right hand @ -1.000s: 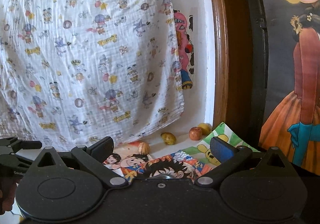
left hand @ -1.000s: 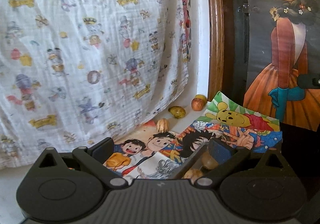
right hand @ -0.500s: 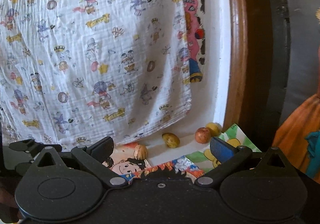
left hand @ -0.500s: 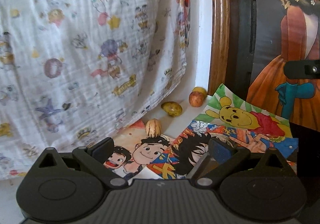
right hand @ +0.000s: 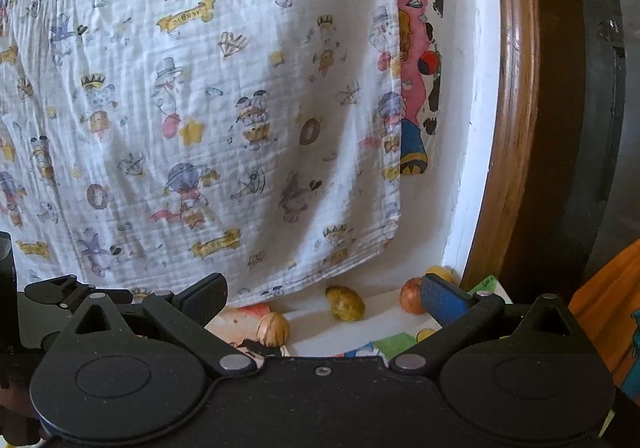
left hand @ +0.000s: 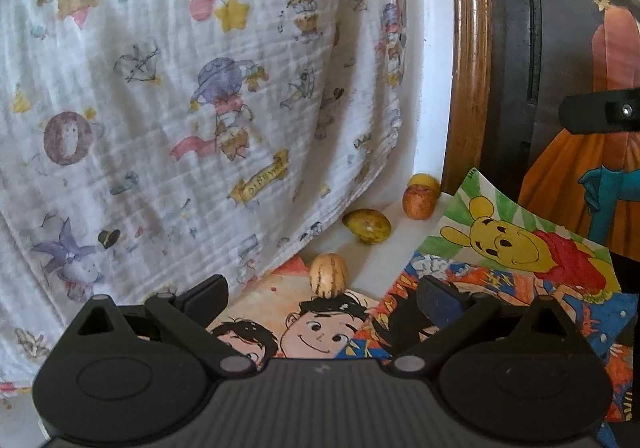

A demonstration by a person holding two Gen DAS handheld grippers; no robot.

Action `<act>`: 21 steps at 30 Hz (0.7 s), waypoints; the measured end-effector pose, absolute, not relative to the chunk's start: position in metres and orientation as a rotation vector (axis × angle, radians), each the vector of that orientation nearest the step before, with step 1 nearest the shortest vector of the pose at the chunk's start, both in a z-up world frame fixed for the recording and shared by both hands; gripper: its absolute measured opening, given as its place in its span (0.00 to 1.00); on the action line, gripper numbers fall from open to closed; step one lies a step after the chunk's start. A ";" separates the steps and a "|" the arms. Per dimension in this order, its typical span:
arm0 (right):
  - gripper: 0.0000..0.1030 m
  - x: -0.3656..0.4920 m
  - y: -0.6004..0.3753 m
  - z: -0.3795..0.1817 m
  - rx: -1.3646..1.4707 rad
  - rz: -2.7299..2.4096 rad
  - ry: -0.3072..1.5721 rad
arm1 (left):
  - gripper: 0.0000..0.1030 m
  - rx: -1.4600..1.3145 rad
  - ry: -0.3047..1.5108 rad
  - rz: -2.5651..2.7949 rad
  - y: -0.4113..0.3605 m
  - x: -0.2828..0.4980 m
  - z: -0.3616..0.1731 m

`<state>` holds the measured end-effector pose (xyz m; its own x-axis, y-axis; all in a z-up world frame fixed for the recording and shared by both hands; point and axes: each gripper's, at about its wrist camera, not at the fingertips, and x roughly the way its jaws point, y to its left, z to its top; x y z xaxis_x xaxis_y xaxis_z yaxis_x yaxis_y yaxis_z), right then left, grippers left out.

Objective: Organize fruits
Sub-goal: 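Withdraw both open tools from the tray toward the fruits by the wall, then grasp the striped yellow fruit with the left tool while the right tool approaches the brown fruit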

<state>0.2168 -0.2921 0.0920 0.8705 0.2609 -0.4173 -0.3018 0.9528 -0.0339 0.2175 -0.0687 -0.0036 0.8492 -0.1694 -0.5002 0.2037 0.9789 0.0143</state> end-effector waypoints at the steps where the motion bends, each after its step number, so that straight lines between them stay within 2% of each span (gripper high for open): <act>1: 0.99 0.221 -0.291 0.093 -0.107 0.293 0.422 | 1.00 0.075 0.519 -0.197 -0.069 0.221 -0.004; 7: 0.99 0.259 -0.289 0.090 -0.132 0.285 0.443 | 1.00 0.140 0.504 -0.219 -0.082 0.243 -0.020; 16: 0.99 0.326 -0.297 0.044 -0.116 0.291 0.543 | 0.99 0.158 0.548 -0.216 -0.110 0.306 -0.060; 21: 0.99 0.349 -0.304 0.025 -0.110 0.291 0.567 | 0.83 0.161 0.600 -0.226 -0.120 0.342 -0.087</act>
<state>0.3492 -0.3039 0.0246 0.8038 0.2406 -0.5440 -0.3011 0.9533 -0.0233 0.3416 -0.1201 -0.0874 0.8020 -0.1632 -0.5746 0.2561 0.9630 0.0839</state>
